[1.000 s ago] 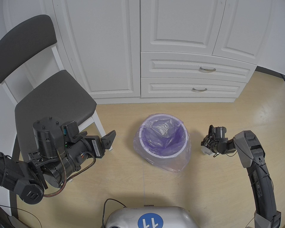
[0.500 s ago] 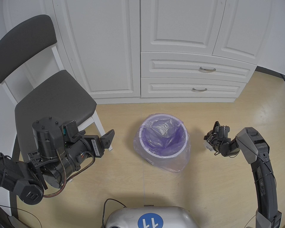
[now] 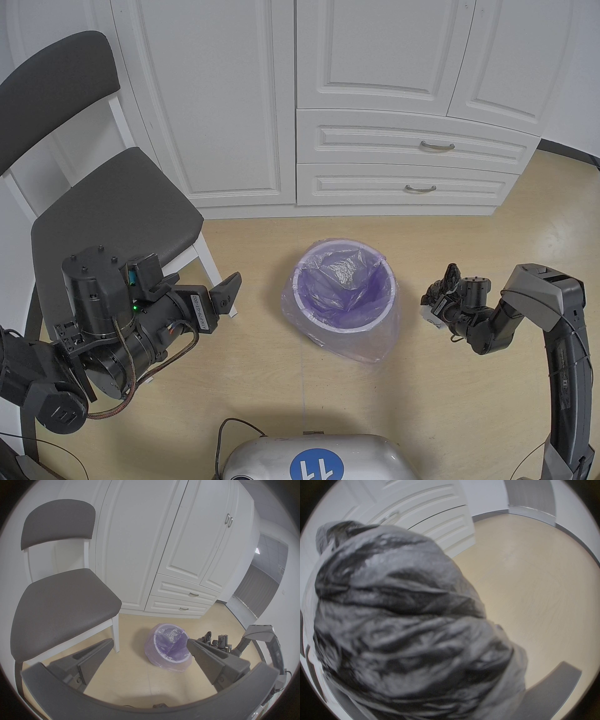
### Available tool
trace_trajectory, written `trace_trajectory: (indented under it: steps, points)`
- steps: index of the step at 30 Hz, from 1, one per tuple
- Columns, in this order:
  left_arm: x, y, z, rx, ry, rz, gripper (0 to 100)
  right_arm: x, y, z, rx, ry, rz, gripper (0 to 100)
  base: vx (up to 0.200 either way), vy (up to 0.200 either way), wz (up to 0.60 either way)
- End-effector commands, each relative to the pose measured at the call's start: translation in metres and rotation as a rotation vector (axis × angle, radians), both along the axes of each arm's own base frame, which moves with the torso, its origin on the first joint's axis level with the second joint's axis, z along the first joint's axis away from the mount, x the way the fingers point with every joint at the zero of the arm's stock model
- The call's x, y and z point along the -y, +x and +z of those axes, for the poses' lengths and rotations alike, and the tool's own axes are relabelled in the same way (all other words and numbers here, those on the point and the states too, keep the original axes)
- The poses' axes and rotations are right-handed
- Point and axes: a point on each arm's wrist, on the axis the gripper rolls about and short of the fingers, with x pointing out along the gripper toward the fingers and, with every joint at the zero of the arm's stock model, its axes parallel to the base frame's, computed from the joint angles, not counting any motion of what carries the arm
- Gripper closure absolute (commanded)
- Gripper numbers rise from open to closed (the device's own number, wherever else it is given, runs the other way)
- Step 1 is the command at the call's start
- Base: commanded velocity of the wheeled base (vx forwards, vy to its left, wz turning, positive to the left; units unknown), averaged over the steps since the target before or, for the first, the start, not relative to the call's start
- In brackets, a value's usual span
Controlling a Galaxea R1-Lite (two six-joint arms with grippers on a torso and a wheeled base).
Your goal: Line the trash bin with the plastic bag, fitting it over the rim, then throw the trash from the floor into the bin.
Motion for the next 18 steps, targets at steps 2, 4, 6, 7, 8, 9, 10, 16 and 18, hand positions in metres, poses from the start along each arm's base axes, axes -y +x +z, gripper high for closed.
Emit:
trace_trajectory:
  steps: [2, 4, 6, 7, 8, 9, 10, 16, 18]
  points:
    - [-0.003, -0.006, 0.007, 0.023, -0.005, -0.007, 0, 0.009, -0.031, 0.048, -0.102, -0.089, 0.114, 100, 0.0, 0.0, 0.0]
    - [-0.003, -0.006, 0.007, 0.026, -0.002, -0.007, 0, 0.01, -0.037, 0.056, -0.13, -0.093, 0.135, 100, 0.0, 0.0, 0.0]
    - [-0.003, -0.006, 0.007, 0.027, -0.003, -0.007, 0, 0.011, -0.045, 0.067, -0.136, -0.096, 0.165, 100, 0.0, 0.0, 0.0]
    - [-0.003, -0.007, 0.008, 0.03, -0.001, -0.008, 0, 0.011, -0.054, 0.081, -0.119, -0.116, 0.19, 100, 0.0, 0.0, 0.0]
    - [-0.004, -0.007, 0.008, 0.03, -0.001, -0.008, 0, 0.011, -0.06, 0.089, -0.114, -0.129, 0.198, 100, 0.0, 0.0, 0.0]
    - [-0.004, -0.007, 0.009, 0.03, -0.003, -0.008, 0, 0.011, -0.065, 0.095, -0.113, -0.148, 0.209, 100, 0.0, 0.0, 0.0]
    - [-0.004, -0.007, 0.009, 0.032, -0.002, -0.008, 0, 0.01, -0.071, 0.101, -0.106, -0.166, 0.22, 100, 0.0, 0.0, 0.0]
    - [-0.004, -0.009, 0.01, 0.034, -0.004, -0.012, 0, 0.005, -0.101, 0.127, -0.095, -0.301, 0.324, 100, 0.0, 0.0, 0.0]
    - [-0.004, -0.01, 0.011, 0.035, -0.005, -0.016, 0, 0.001, -0.108, 0.139, -0.087, -0.313, 0.341, 100, 0.0, 0.0, 0.0]
